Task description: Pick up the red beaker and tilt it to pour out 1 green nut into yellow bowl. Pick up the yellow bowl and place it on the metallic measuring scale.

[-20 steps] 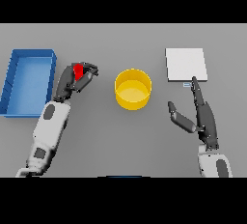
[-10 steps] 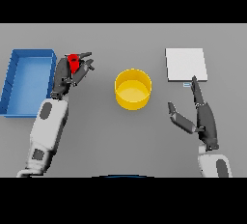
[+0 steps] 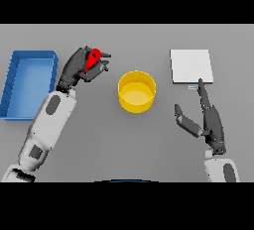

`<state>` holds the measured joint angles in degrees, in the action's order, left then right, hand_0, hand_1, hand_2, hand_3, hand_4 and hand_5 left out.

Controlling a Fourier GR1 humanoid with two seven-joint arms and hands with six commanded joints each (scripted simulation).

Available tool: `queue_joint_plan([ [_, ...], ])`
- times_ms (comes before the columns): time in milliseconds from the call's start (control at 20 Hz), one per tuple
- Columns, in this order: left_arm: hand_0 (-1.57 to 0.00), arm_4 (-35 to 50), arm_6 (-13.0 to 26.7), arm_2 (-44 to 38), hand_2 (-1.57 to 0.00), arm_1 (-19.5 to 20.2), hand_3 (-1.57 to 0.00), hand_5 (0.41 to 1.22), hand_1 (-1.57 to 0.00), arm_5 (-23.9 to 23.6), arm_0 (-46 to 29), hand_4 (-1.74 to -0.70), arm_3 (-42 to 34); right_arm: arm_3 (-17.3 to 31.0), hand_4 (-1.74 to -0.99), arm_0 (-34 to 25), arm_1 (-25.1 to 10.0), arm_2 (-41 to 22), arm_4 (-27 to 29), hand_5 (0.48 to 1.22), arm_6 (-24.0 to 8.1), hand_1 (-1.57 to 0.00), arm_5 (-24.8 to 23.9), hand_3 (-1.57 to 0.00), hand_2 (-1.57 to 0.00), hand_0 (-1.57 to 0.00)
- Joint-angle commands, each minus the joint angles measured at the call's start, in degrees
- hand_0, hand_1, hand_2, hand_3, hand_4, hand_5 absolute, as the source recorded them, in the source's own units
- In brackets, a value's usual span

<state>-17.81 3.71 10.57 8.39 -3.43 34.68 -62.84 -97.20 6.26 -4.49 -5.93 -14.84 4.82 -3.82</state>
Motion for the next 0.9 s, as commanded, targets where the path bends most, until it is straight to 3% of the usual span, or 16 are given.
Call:
queue_joint_plan([
  [0,-1.56,-0.79,0.68,0.88,-1.56,0.13,-1.56,1.111,-1.56,-0.09,0.42,-1.73,0.27,-0.78,-1.256,0.43,-0.07,-0.17,-0.02,0.678,0.26,0.00,0.11,0.00,0.00,0.00],
  [200,-1.57,-7.01,5.83,6.22,-1.57,1.71,-1.57,1.128,-1.57,-0.86,3.88,-1.74,2.35,-0.23,-1.254,-0.77,0.19,-0.08,0.22,0.683,-1.85,0.00,0.25,0.00,0.00,0.00],
  [500,-1.57,-20.05,10.46,18.56,-1.57,6.31,-1.57,1.161,-1.57,2.86,10.02,-1.74,3.66,-1.47,-1.267,1.00,0.01,-0.46,0.24,0.698,-0.72,0.00,0.73,0.00,0.00,0.00],
  [650,-1.57,-24.07,10.24,22.92,-1.57,7.47,-1.57,1.190,-1.57,4.34,13.03,-1.74,5.04,-1.23,-1.274,0.21,0.44,-0.56,0.51,0.704,-1.50,0.00,0.81,0.00,0.00,0.00],
  [750,-1.57,-26.18,9.68,25.55,-1.57,8.52,-1.57,1.201,-1.57,6.72,15.34,-1.65,5.78,-1.53,-1.284,0.37,0.64,-0.64,0.53,0.705,-1.35,0.00,0.71,0.00,0.00,0.00],
  [800,-1.57,-27.16,9.61,26.66,-1.57,8.93,-1.57,1.205,-1.57,7.86,16.88,-1.67,6.47,-0.97,-1.283,0.16,0.99,-0.54,0.83,0.702,-1.15,0.00,0.67,0.00,0.00,0.00],
  [850,-1.57,-28.06,8.92,28.22,-1.57,9.11,-1.47,1.208,-1.57,9.79,18.53,-1.68,7.35,-1.01,-1.285,0.45,1.05,-0.27,1.47,0.697,-0.27,0.00,0.81,0.00,0.00,0.00],
])
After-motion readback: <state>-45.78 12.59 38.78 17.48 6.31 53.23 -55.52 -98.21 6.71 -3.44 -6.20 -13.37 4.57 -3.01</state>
